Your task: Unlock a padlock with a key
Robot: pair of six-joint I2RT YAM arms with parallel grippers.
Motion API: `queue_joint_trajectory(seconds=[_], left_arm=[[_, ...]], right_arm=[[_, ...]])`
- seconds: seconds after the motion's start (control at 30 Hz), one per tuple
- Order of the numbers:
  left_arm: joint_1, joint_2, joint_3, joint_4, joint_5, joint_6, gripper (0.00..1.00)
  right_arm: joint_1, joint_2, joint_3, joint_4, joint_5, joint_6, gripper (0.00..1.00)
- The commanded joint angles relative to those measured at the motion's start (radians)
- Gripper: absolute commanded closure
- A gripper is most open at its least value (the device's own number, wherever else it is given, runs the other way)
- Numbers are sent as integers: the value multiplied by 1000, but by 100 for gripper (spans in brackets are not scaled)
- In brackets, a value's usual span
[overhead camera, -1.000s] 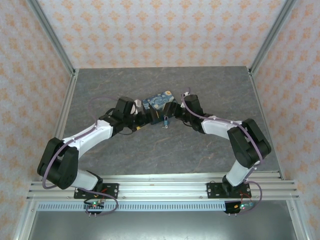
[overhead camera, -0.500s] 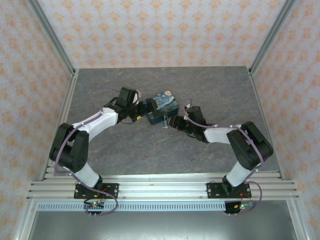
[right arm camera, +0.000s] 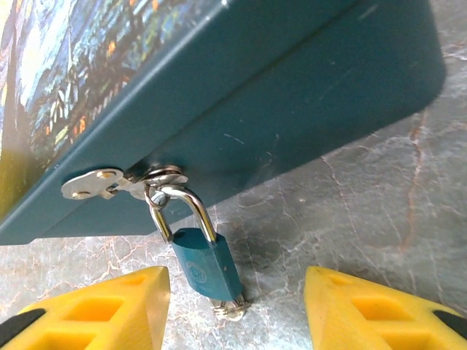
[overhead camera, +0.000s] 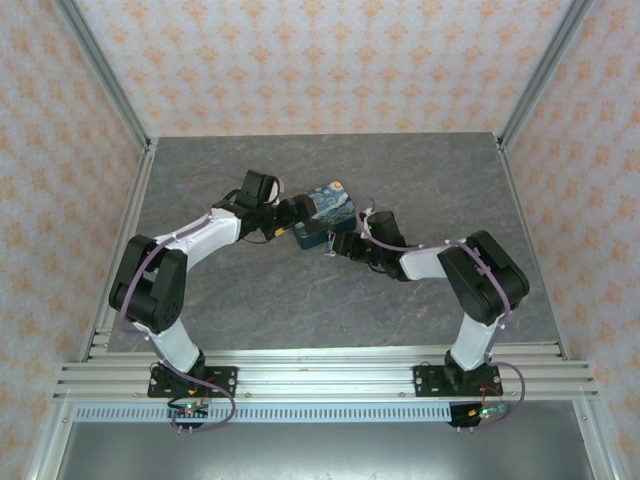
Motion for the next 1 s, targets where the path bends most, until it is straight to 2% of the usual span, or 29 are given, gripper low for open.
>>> queue_joint_trajectory(seconds=[0.0,0.5,0.6,0.73,0.87,0.97], left_arm=[[9,18,36,-5,9,18,0],[26,62,64,33,44,-6,0],[29,64,64,36,46,-8,0],[30,66,62,36,41,-3,0],[31,65,50,32,29,1,0],[31,60,41,31,17,6,0]], right_arm=[[18,32,40,18,-25,-46,50],[63,39,46,-54,46,-115,61],[63,34,34,-54,67,-109,71],[61,25,13,-49,115,-88,91],[58,13,-9,-29,139,-50,100],[52,-1,-28,-7,147,-21,100]])
